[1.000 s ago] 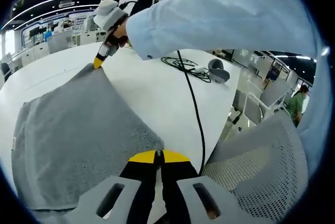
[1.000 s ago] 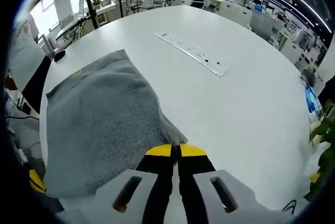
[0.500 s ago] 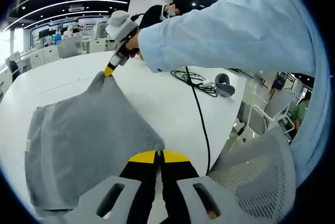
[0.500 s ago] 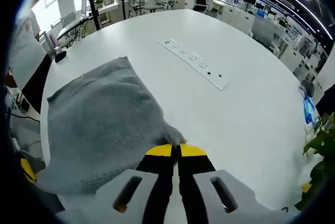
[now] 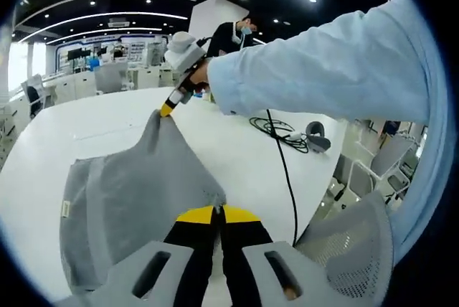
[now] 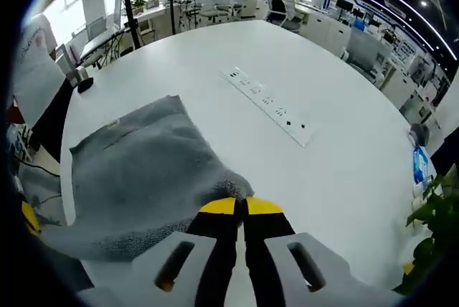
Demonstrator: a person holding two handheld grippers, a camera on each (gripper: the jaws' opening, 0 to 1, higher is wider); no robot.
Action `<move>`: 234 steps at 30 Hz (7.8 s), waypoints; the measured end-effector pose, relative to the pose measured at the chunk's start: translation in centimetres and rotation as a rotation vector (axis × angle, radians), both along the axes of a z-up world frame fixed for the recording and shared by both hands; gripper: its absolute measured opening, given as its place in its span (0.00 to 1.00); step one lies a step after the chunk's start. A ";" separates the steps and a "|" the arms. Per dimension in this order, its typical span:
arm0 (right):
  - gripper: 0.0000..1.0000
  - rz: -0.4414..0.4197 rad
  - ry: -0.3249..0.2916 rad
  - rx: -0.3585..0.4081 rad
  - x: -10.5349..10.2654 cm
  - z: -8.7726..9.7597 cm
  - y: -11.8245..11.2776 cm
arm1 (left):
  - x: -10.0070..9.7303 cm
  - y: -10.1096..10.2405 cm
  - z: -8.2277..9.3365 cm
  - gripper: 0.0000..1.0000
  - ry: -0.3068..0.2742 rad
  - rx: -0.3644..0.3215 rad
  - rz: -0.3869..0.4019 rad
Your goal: Fold the towel on the table until its edges align and the towel forms a compact rectangular stack.
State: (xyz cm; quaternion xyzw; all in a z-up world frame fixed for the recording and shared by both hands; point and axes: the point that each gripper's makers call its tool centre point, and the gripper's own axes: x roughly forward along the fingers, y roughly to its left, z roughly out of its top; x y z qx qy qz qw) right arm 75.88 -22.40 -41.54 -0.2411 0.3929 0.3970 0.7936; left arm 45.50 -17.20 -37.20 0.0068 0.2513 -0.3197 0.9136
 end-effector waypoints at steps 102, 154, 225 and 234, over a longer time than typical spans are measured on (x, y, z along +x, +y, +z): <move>0.01 0.176 0.157 -0.054 -0.4 -5.6 25.8 | 0.1 23.5 -5.0 0.02 0.099 -0.041 0.483; 0.09 0.257 0.095 -0.050 -0.8 -7.5 27.4 | -0.7 24.7 -9.9 0.02 0.234 -0.015 0.522; 0.33 0.287 0.023 0.077 -7.0 -3.7 21.3 | 2.2 24.3 -6.4 0.22 0.137 0.005 0.443; 0.37 0.260 0.013 0.115 -8.3 -2.9 19.9 | 3.1 24.0 -6.0 0.24 0.154 -0.002 0.407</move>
